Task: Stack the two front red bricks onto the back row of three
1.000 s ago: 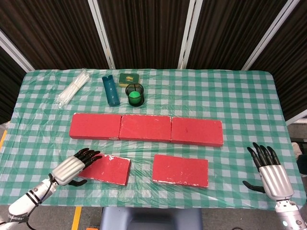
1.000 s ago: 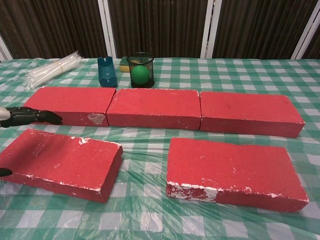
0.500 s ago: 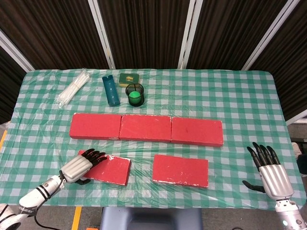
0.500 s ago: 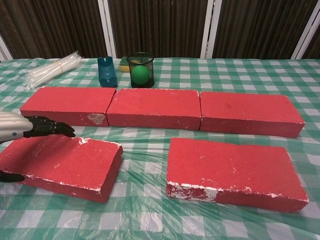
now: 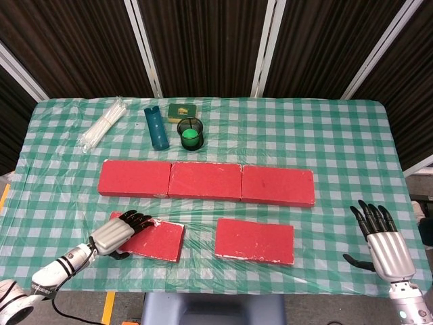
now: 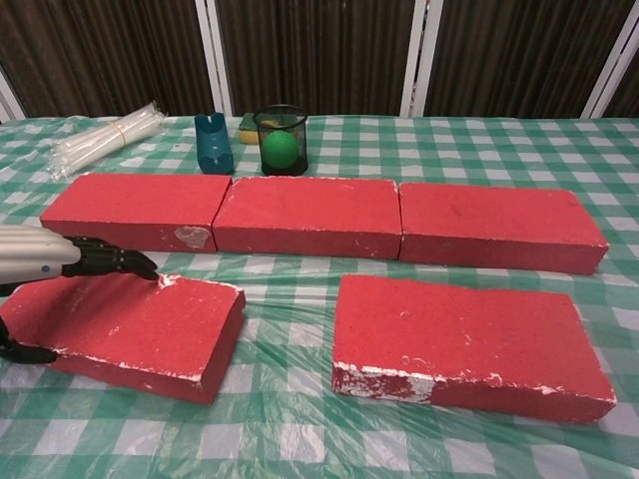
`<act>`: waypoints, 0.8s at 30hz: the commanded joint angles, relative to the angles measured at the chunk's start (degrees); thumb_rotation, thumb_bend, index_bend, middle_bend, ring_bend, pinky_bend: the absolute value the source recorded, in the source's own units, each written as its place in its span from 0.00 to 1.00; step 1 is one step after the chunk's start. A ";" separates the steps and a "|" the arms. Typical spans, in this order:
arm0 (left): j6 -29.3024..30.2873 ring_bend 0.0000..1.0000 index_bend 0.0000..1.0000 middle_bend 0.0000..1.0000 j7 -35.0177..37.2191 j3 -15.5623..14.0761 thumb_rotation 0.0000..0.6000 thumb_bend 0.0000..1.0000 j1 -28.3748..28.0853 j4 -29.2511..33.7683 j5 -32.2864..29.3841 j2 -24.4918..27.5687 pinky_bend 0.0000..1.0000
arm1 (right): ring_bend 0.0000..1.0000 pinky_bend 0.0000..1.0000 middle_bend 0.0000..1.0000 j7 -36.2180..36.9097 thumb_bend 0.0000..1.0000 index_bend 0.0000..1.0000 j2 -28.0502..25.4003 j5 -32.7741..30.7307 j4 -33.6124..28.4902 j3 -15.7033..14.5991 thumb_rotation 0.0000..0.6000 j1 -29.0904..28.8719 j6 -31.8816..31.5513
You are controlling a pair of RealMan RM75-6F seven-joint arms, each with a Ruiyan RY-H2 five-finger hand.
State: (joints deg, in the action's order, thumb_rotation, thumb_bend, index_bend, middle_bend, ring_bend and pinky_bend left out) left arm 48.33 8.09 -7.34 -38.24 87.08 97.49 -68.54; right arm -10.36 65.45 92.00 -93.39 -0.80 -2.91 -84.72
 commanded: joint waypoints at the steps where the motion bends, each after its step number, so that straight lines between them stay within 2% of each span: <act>1: -0.10 0.00 0.00 0.00 0.01 -0.02 1.00 0.27 -0.24 -0.26 -0.17 -0.10 0.00 | 0.00 0.00 0.00 -0.07 0.09 0.00 0.02 -0.09 0.01 0.03 0.89 -0.03 0.08; 14: -2.45 0.00 0.00 0.00 0.01 -0.19 1.00 0.27 -2.23 -1.00 -1.50 -0.53 0.00 | 0.00 0.00 0.00 -0.27 0.09 0.00 0.09 -0.53 0.00 0.21 0.89 -0.04 0.20; 24: -5.13 0.00 0.00 0.00 -2.75 0.65 1.00 0.27 -3.90 -0.56 -3.96 -0.75 0.00 | 0.00 0.00 0.00 -0.50 0.09 0.00 0.19 -0.71 0.01 0.25 0.89 -0.17 0.50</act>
State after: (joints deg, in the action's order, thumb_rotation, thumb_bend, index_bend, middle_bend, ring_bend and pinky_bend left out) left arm 43.50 5.64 -6.83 -41.93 86.38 93.83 -69.25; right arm -10.86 65.63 91.29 -93.38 -0.56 -3.08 -84.22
